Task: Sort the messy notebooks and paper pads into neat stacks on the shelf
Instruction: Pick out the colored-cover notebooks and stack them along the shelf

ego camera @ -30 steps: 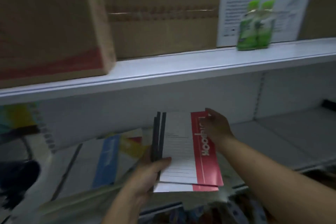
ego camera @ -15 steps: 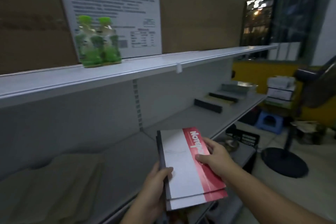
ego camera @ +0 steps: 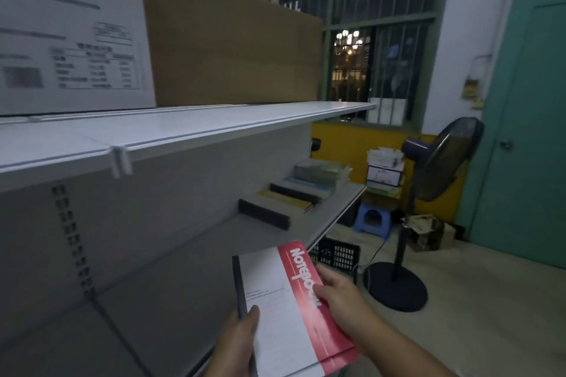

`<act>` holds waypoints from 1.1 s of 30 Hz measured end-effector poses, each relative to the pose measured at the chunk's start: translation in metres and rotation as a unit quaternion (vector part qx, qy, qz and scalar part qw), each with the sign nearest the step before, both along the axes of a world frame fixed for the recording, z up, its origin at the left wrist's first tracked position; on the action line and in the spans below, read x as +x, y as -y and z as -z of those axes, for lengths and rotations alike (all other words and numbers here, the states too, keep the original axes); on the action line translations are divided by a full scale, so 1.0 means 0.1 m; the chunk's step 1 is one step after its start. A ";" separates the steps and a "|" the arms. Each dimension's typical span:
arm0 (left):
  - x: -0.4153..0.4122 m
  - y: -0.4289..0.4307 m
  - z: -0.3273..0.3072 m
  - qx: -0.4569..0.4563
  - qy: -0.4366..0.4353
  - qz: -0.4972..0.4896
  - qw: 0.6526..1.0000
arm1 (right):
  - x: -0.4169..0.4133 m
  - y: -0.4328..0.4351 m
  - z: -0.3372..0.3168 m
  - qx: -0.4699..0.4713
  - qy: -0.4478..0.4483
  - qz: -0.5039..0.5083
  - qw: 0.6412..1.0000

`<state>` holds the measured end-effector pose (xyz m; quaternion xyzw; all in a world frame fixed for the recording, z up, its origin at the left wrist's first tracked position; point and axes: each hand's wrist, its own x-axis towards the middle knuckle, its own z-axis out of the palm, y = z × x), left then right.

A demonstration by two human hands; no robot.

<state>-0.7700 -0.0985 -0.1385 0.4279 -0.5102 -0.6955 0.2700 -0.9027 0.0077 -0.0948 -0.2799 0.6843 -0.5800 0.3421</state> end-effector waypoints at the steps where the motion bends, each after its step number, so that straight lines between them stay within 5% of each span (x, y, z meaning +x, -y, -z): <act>1: -0.15 0.09 0.02 0.002 -0.001 -0.001 1.000 | -0.12 0.07 -0.02 0.012 -0.008 -0.004 1.000; 11: -1.44 0.88 -0.22 0.031 -0.076 -0.052 0.995 | -1.40 0.95 -0.17 0.047 -0.042 -0.004 0.998; 19: -2.24 1.62 -0.22 -0.003 0.033 -0.077 0.996 | -2.52 1.78 -0.18 0.094 -0.191 0.002 0.977; 27: -2.77 2.10 -0.05 -0.084 0.060 -0.149 0.983 | -3.27 2.69 -0.01 0.128 -0.320 -0.121 0.931; 33: -2.98 2.08 0.29 -0.214 0.196 -0.211 0.933 | -3.33 3.12 0.33 0.182 -0.467 -0.216 0.838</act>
